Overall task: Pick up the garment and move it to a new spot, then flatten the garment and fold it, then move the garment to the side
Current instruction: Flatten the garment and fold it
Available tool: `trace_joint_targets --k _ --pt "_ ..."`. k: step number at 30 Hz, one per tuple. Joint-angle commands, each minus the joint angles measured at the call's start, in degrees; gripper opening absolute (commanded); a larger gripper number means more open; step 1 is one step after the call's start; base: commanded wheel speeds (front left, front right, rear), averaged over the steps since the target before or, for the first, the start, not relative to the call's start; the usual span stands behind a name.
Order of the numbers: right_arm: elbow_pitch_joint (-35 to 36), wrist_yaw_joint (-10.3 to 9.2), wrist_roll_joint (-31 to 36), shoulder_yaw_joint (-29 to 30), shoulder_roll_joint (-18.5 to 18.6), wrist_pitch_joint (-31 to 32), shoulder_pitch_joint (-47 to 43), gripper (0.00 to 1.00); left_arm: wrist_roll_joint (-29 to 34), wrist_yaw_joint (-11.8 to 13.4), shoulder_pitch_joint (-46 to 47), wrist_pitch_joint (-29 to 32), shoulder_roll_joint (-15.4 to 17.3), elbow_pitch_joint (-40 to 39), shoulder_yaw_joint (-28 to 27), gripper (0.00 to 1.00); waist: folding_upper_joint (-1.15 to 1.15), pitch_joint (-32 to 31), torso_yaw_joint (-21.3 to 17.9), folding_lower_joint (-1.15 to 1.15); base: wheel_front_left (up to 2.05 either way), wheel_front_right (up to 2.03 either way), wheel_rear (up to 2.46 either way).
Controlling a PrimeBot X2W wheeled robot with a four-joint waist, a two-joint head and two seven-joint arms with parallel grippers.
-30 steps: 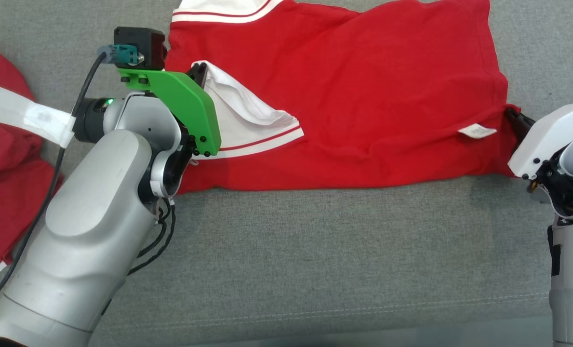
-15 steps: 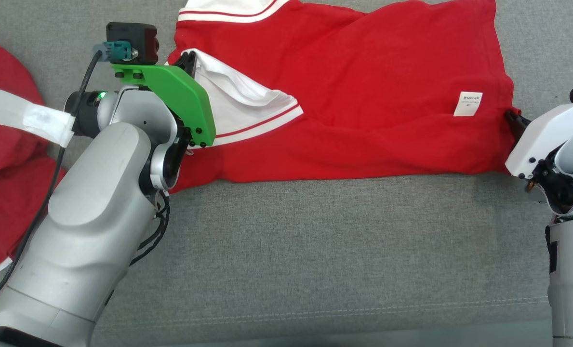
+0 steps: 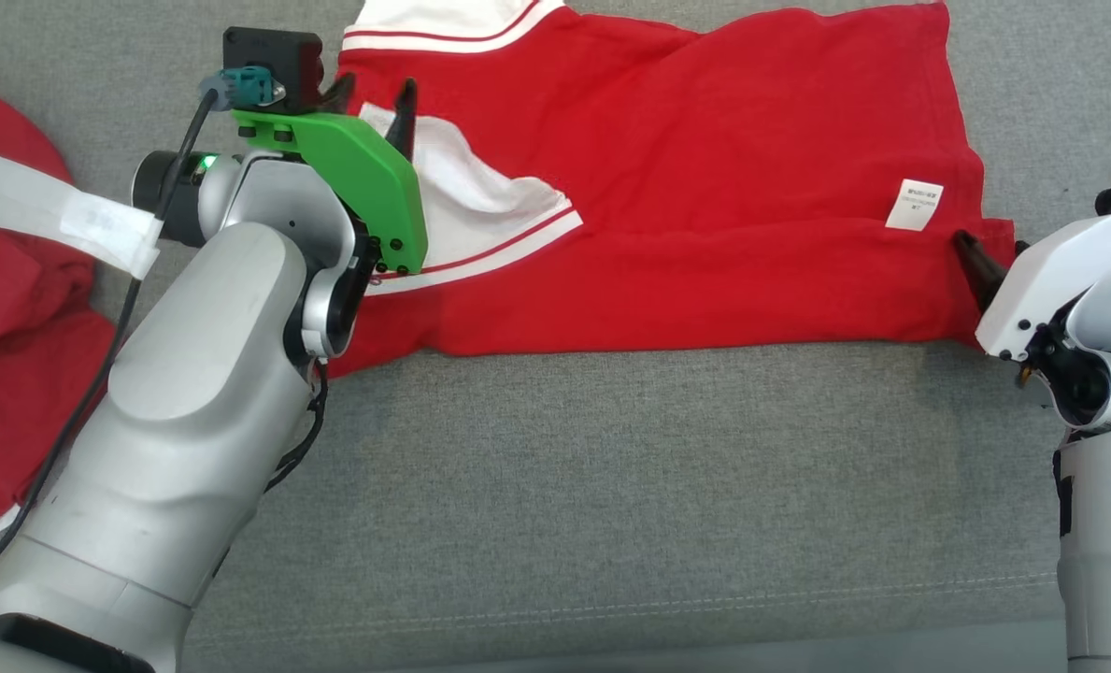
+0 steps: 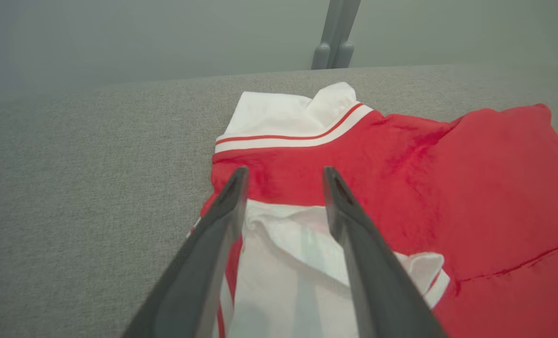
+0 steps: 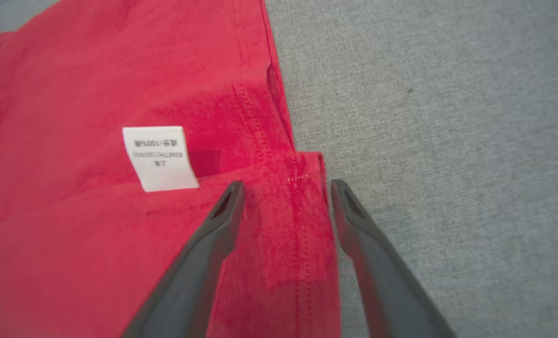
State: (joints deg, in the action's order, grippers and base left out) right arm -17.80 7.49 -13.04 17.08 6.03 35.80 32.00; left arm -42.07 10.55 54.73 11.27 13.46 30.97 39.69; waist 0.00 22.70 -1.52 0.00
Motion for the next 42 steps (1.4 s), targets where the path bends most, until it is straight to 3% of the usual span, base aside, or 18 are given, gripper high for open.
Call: trace_joint_targets --k 1,10,19,27,42 --pt "0.15 0.00 0.54 0.04 0.59 0.10 -0.76 1.00 0.86 -0.48 0.63 -0.85 0.50 0.51 0.35 1.00 0.00 -0.37 0.09 0.00 0.00 0.00 0.00" --pt "6.36 -0.01 1.85 1.98 0.60 -0.99 -5.26 1.00 3.97 0.34 -4.81 -8.13 4.64 -2.24 1.19 1.00 0.00 -2.86 0.55 0.00 0.00 0.00 0.00" --pt "13.22 0.00 2.09 1.13 -2.12 -4.48 -11.18 1.00 3.57 5.45 -19.00 -12.36 9.04 -12.22 1.13 1.00 0.00 -5.51 0.39 0.00 0.00 0.00 0.00" --pt "10.03 -0.01 3.70 -0.44 -2.52 -6.92 -14.05 1.00 3.47 8.35 -24.11 -9.74 9.12 -14.82 3.11 1.00 0.00 -6.51 1.02 0.00 0.00 0.00 0.00" --pt "4.78 -0.01 6.69 -1.14 -1.97 -7.80 -11.83 1.00 1.85 9.81 -24.51 -2.04 8.53 -12.39 5.61 1.00 0.00 -5.71 0.73 0.00 0.00 0.00 0.00"
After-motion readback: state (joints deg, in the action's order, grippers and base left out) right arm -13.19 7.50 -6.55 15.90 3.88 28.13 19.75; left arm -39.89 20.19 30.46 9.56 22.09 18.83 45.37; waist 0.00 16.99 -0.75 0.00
